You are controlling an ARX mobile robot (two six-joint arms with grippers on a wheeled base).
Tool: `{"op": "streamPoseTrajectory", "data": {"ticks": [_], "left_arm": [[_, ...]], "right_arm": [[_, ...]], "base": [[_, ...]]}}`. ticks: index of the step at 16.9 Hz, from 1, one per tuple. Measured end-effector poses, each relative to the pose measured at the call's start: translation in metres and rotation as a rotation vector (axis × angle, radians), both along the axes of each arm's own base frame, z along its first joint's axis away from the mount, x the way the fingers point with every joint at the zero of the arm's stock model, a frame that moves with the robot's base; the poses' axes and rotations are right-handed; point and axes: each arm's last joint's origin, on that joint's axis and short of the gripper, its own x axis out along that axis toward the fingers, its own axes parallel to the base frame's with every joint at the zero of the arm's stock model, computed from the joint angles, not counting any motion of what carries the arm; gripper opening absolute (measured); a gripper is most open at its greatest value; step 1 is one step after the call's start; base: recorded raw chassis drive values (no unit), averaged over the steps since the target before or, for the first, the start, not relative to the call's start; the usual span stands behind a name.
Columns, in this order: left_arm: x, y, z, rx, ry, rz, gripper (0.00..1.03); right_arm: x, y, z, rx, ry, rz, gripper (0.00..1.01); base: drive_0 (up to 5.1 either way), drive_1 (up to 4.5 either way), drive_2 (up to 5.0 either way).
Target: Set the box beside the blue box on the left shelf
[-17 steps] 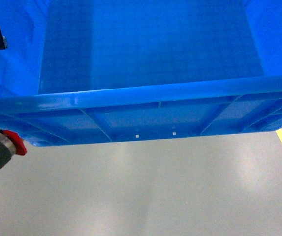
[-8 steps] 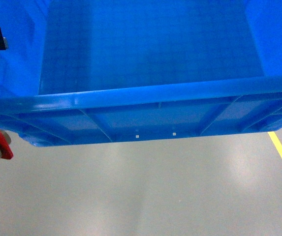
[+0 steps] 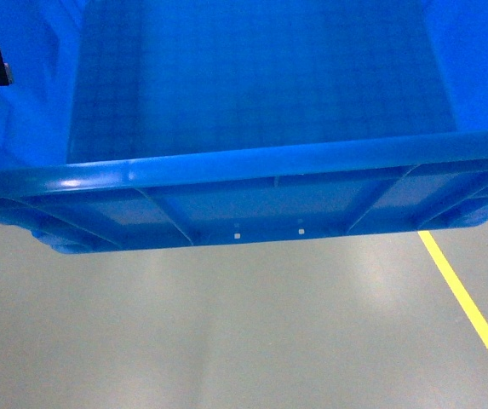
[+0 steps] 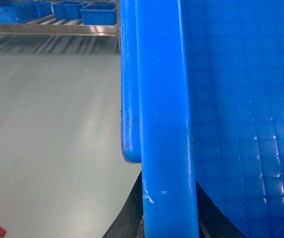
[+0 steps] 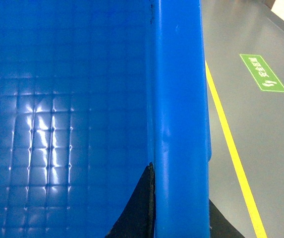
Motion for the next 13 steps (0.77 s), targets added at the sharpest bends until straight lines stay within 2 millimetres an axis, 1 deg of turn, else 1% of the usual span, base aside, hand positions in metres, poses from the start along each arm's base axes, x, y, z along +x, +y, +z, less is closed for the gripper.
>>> {"op": "streamPoseTrajectory", "data": {"ticks": [1, 5, 10, 13], "left_arm": [[0.0000, 0.0000, 0.0000, 0.000, 0.000, -0.001, 0.06], [-0.0002, -0.0007, 0.0003, -0.001, -0.003, -0.003, 0.06], [-0.0002, -0.0007, 0.0001, 0.000, 0.000, -0.004, 0.06], [-0.0002, -0.0007, 0.0000, 0.002, 0.001, -0.003, 0.06]], "right_arm": [[-0.0001, -0.0001, -0.0001, -0.001, 0.002, -0.001, 0.08], [-0.0010, -0.0003, 0.0016, 0.000, -0.006, -0.001, 0.08], [-0.0011, -0.0003, 0.0011, -0.002, -0.001, -0.003, 0.08], [-0.0001, 0.0000, -0.0001, -0.001, 0.001, 0.000, 0.08]], "base": [[-0.5, 2.06, -3.0], [0.2, 4.52, -4.1], [1.4, 5.69, -3.0], [0.1, 4.40, -4.3]]}}
